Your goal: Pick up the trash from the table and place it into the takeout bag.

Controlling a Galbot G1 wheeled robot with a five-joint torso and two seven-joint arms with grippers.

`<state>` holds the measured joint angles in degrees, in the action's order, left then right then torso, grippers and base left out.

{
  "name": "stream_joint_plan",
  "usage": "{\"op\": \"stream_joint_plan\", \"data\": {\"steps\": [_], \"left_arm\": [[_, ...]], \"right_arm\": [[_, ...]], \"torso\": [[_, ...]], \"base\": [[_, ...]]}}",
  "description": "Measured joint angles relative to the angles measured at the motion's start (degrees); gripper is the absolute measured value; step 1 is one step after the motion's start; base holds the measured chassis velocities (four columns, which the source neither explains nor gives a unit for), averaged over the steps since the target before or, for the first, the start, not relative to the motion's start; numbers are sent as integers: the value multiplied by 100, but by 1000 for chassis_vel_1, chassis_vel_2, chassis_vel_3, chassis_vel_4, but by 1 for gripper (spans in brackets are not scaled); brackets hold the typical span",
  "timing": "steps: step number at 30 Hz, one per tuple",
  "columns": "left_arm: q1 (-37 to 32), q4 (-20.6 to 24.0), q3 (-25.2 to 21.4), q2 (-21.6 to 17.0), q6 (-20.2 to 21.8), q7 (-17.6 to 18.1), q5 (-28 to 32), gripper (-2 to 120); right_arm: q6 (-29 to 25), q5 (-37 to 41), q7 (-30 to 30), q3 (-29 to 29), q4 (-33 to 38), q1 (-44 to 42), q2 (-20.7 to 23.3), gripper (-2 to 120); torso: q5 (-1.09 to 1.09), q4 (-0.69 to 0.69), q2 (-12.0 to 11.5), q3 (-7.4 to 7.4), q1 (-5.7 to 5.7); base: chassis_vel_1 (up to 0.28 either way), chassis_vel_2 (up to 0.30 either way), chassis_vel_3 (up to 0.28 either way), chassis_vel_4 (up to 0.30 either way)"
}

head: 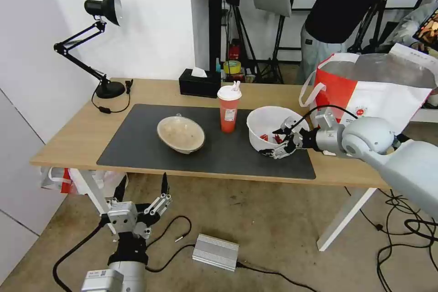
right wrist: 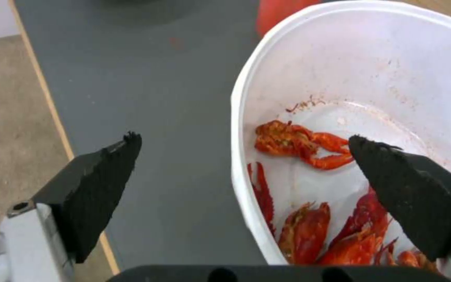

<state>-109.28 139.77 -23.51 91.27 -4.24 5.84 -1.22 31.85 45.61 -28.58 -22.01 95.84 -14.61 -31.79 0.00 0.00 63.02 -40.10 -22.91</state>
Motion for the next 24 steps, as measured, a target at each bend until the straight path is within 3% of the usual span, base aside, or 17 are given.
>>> {"op": "stream_joint_plan", "data": {"steps": [24], "left_arm": [[47, -34, -20, -3, 0, 13, 48, 100]], "right_arm": [[154, -56, -1, -316, -211, 287, -81, 100]], "torso": [[0, 0, 0, 0, 0]], "base": [[0, 0, 0, 0]]}}
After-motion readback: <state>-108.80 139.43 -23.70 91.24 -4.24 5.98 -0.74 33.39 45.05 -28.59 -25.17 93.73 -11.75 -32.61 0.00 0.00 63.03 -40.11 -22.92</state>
